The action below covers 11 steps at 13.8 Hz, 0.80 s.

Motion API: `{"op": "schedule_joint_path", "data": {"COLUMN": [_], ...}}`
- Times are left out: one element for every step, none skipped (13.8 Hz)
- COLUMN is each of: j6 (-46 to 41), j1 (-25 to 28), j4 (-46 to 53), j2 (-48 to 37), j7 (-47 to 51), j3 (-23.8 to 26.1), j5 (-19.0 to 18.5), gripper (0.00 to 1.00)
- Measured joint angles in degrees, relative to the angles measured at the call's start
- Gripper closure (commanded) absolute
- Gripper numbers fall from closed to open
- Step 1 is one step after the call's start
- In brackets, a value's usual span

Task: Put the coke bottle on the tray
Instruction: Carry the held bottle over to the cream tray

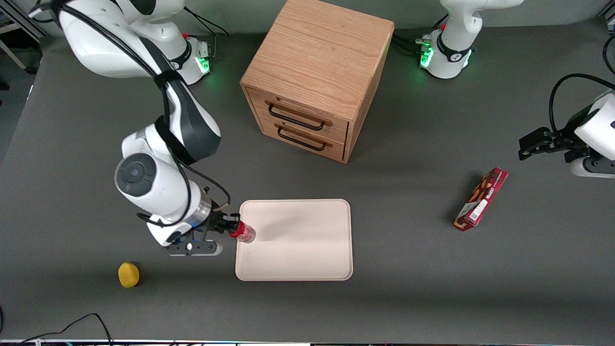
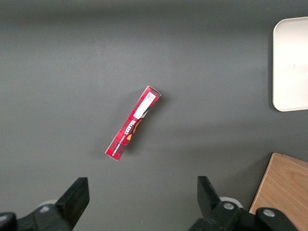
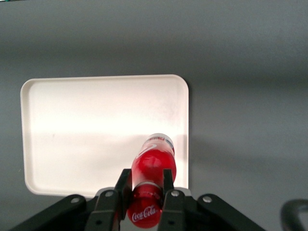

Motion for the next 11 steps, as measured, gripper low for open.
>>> {"op": "schedule_joint_path", "data": {"j6": [0.0, 0.0, 0.2, 0.6, 1.3, 1.9, 2.3, 2.8, 3.3, 3.9, 4.6], "j1": [1.3, 2.8, 4.4, 5.7, 6.5, 6.9, 7.1, 7.1, 7.1, 7.0, 6.8], "j4": [2.1, 4.0, 5.7, 6.8, 7.5, 7.8, 8.1, 8.2, 8.2, 8.2, 8.2], "j2": [1.8, 3.2, 4.3, 5.2, 5.9, 6.4, 6.8, 7.2, 7.6, 8.1, 8.6], "j7": [0.0, 0.0, 0.0, 0.1, 0.3, 0.6, 0.6, 0.6, 0.6, 0.6, 0.6], "j3": [-2.0, -4.2, -6.3, -7.5, -8.1, -8.2, -8.3, -8.4, -8.6, -8.8, -8.9], "j5": [0.0, 0.0, 0.0, 0.0, 0.0, 0.0, 0.0, 0.0, 0.0, 0.0, 0.0], "gripper": [1.00, 1.00, 1.00, 1.00, 1.00, 1.00, 1.00, 1.00, 1.00, 1.00, 1.00]}}
